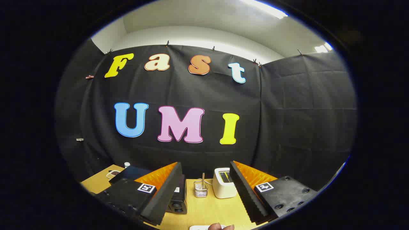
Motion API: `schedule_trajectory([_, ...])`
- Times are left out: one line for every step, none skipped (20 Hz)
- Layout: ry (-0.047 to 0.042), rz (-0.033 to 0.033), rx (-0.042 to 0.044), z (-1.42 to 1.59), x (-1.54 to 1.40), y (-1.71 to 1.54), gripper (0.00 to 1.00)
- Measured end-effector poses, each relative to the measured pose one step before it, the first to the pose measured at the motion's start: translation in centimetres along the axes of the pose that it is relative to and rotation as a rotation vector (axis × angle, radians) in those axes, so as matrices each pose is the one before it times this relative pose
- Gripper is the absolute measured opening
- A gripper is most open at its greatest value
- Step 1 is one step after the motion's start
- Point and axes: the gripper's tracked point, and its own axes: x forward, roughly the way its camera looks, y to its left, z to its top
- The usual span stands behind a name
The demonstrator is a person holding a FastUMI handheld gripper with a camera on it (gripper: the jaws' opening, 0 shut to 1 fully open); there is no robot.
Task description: Open the toaster oven, put the food inside, and close the toaster oven door.
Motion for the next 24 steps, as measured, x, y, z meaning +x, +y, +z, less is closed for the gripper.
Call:
schedule_trajectory([-0.00609, 0.00089, -0.00585, 0.055, -0.027, 0.041, 0.98])
schedule_trajectory([-0.00302, -0.00204, -0.00726, 0.034, -0.078, -0.082, 0.98])
schedule_trajectory([-0.00289, -0.00102, -0.00439, 0.01, -0.089, -0.11, 0.98])
schedule_trajectory([-0.00155, -0.00372, -0.00084, 0.054, -0.095, -0.088, 0.98])
schedule_trajectory([-0.00021, -0.00294, 0.00112, -0.003, 0.028, -0.12, 0.98])
schedule_trajectory([0.00327, -0.00086, -0.0001, -0.119, 0.047, 0.017, 0.98])
schedule_trajectory([0.00059, -0.00063, -0.00295, -0.042, -0.006, 0.001, 0.98])
schedule_trajectory([-0.00153, -0.0023, -0.00522, 0.051, 0.042, -0.043, 0.98])
schedule_trajectory([-0.0013, -0.00089, -0.00446, 0.015, 0.002, -0.023, 0.98])
schedule_trajectory([-0.00091, -0.00001, -0.00134, 0.108, 0.029, 0.043, 0.98])
schedule_trajectory([-0.00153, 0.00083, 0.00139, 0.048, 0.112, 0.139, 0.98])
schedule_trajectory([-0.00219, 0.00159, 0.00288, 0.127, 0.043, 0.079, 0.98])
schedule_trajectory([-0.00346, 0.00101, 0.00159, 0.082, 0.004, 0.043, 0.98])
schedule_trajectory([-0.00069, -0.00125, -0.00039, 0.057, 0.133, -0.031, 0.98])
schedule_trajectory([-0.00084, 0.00023, -0.00104, -0.01, 0.116, 0.016, 0.98])
schedule_trajectory([-0.00181, 0.00158, -0.00111, 0.068, 0.017, 0.013, 0.98])
schedule_trajectory([-0.0005, 0.00089, -0.00202, 0.031, 0.053, 0.114, 0.98])
schedule_trajectory([-0.00142, 0.00106, -0.00242, 0.076, 0.08, 0.048, 0.98])
schedule_trajectory([-0.00004, -0.00083, -0.00122, 0.089, 0.08, 0.037, 0.98])
schedule_trajectory([-0.00067, 0.00356, 0.00226, 0.052, -0.004, 0.177, 0.97])
schedule_trajectory([0.00036, 0.00369, 0.00187, -0.029, -0.064, 0.341, 0.97])
schedule_trajectory([0.00149, 0.00468, 0.00315, -0.109, 0.023, 0.377, 0.97])
schedule_trajectory([0.00239, 0.00588, 0.00436, -0.1, -0.11, 0.522, 0.98])
schedule_trajectory([0.00319, 0.0078, 0.00614, -0.091, -0.065, 0.564, 0.98])
